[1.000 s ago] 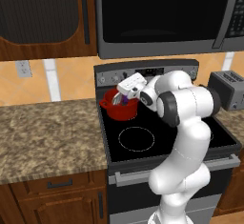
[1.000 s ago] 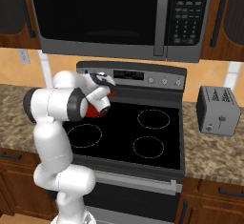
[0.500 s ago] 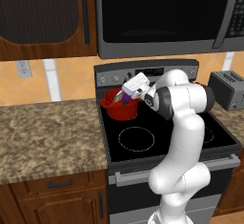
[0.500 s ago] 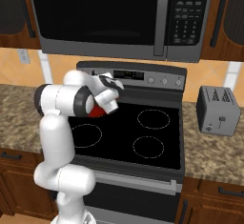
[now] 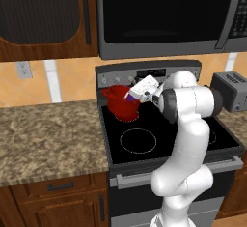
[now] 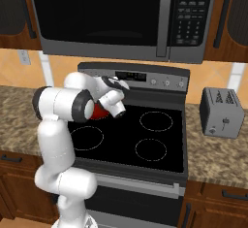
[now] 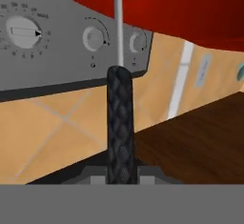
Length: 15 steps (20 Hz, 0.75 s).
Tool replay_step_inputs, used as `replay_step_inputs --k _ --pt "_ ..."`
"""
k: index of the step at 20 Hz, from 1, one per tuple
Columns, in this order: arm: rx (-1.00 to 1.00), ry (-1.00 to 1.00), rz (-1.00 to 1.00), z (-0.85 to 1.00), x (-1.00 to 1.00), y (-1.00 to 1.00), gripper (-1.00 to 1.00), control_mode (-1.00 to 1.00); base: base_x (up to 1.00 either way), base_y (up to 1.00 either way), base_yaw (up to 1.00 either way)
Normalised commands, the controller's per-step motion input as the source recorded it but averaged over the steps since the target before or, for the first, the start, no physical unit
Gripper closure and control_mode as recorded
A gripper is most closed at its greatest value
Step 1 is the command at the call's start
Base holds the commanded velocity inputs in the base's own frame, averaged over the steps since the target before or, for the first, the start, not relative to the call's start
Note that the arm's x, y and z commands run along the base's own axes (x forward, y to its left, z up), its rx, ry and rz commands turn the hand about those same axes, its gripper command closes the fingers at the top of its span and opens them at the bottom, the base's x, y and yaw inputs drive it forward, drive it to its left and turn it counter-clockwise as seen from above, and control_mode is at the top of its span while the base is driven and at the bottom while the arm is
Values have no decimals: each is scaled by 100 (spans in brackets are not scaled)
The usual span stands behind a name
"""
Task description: Put the eggplant and garlic in the pot. Retrieve the spatula and lightly stir the vegetables in the pot.
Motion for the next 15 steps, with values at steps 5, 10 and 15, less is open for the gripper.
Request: replay_step_inputs --k 5,10,15 --pt "-10 31 -8 39 -31 24 100 -100 0 0 0" --pt "-8 21 -6 56 -2 17 100 -100 0 0 0" --pt "-6 8 -7 42 1 0 100 -100 0 0 0"
